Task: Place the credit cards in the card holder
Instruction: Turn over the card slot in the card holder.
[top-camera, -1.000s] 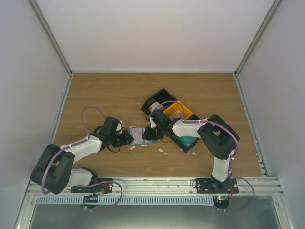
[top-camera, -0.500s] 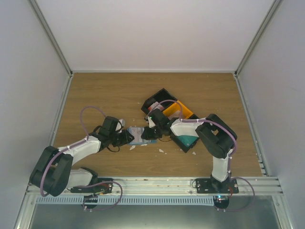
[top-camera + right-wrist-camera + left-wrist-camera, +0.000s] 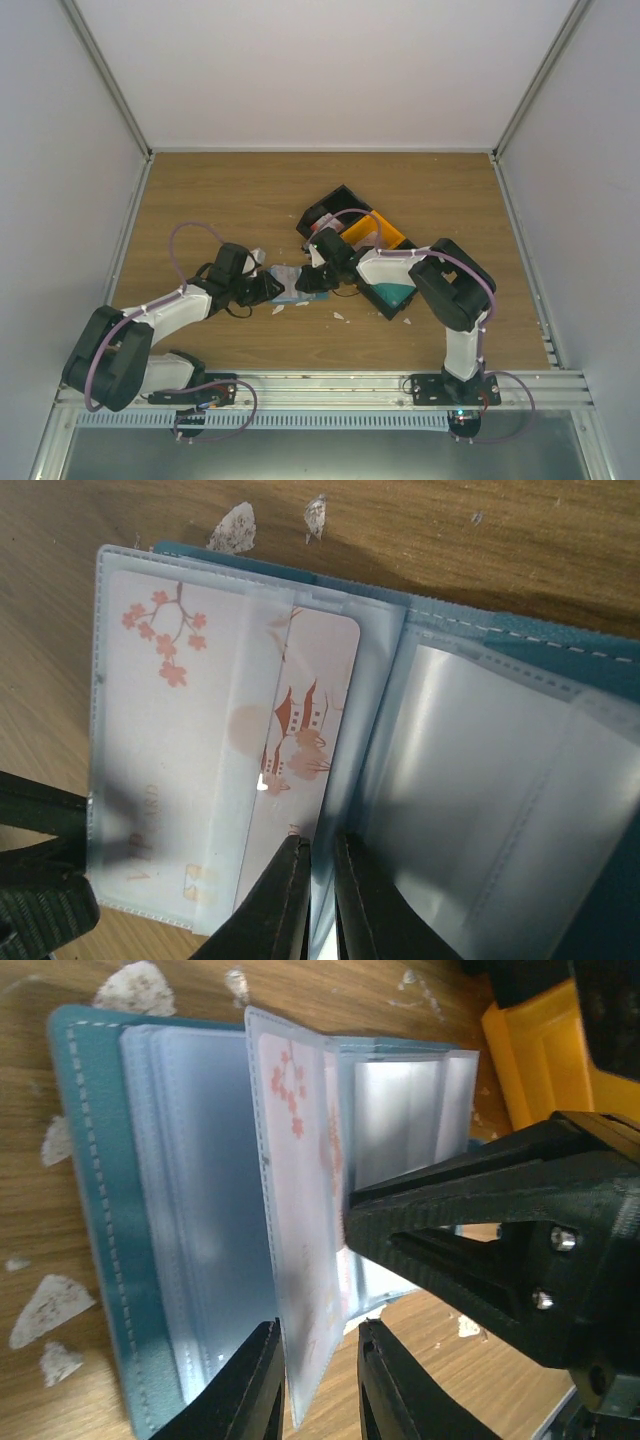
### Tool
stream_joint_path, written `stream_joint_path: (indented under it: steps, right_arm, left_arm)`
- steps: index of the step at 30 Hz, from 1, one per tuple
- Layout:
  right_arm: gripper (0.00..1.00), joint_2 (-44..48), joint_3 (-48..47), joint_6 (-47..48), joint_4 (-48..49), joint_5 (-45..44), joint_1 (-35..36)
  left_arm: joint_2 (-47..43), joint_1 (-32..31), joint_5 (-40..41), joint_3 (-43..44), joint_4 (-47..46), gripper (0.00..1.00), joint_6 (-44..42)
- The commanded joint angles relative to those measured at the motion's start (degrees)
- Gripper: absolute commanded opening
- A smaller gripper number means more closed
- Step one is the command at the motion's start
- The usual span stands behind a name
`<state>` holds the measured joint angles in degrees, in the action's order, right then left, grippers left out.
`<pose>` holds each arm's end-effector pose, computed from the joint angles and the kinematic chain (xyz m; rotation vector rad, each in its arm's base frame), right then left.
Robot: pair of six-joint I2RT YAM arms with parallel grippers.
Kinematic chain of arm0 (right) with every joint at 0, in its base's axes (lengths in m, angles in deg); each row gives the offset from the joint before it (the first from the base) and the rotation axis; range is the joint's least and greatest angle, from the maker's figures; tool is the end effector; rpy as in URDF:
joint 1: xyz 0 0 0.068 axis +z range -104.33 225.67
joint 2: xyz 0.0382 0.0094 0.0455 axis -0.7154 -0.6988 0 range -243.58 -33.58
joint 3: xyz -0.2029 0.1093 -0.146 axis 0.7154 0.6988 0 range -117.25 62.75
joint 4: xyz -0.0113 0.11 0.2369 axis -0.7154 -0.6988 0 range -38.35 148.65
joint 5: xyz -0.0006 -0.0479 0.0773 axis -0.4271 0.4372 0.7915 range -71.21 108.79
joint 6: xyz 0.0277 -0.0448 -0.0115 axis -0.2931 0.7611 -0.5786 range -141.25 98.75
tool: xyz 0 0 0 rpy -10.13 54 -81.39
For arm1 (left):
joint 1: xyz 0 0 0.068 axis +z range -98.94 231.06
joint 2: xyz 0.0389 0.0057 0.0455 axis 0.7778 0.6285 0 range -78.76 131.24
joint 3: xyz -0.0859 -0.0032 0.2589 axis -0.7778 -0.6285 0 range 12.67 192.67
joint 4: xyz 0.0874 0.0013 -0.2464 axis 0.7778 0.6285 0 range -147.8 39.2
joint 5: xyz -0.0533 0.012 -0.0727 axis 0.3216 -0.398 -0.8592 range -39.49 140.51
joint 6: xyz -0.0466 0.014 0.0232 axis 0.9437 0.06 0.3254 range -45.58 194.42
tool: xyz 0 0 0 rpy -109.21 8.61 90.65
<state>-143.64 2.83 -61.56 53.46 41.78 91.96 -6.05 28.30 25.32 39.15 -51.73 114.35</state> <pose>0.2486 0.2801 0.1240 -0.3228 2.7815 1.0117 0.1964 -0.0989 0.1462 -0.1944 2.6362 -0.9711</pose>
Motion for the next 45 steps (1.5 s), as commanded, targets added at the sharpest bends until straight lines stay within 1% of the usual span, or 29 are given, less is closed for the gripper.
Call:
stream_joint_path:
  steps: [1, 5, 9, 15, 22, 26, 28, 31, 41, 45]
  right_arm:
    - [0.10, -3.4, 0.9, 0.9, -2.9, -2.3, 1.1]
    - [0.11, -2.1, 1.1, 0.5, -2.2, -2.6, 1.1]
    - [0.15, 2.5, 1.1, 0.1, -2.2, -5.9, 1.1]
    - [0.23, 10.2, 0.0, -0.6, -7.2, -15.7, 1.1]
    - [0.31, 19.8, 3.8, -2.4, -10.3, -25.8, 1.0]
    - [0.36, 24.2, 5.7, -2.7, -12.0, -29.1, 0.5]
    - [0.37, 26.3, 6.8, -2.8, -12.7, -30.2, 0.1]
    - [0.39, 29.3, 8.5, -2.8, -13.4, -31.3, -1.0]
    - [0.40, 35.9, 12.8, -2.4, -14.7, -31.1, -4.9]
    - [0.41, 39.2, 13.1, -0.2, -16.2, -29.8, -6.8]
  left_arm:
    - [1.0, 0.3, -3.8, 1.3, -5.2, 0.24, -1.5]
    - [2.8, 0.3, -6.6, 1.5, -7.7, 0.26, -1.8]
    - [4.8, 0.3, -8.3, 2.7, -8.9, 0.29, -2.4]
    - [7.8, 0.3, -10.0, 5.2, -9.3, 0.37, -3.5]
    - [11.4, -0.1, -12.2, 7.7, -10.9, 0.46, -3.6]
    - [13.4, -1.1, -13.5, 9.1, -11.8, 0.51, -3.5]
    - [14.6, -2.1, -14.2, 10.1, -11.7, 0.55, -3.5]
    - [16.2, -4.3, -12.0, 11.7, -10.8, 0.59, -3.6]
    - [23.0, -8.2, -7.6, 15.6, -10.0, 0.62, -3.0]
    - [24.7, -8.9, -5.8, 16.2, -10.2, 0.62, -2.7]
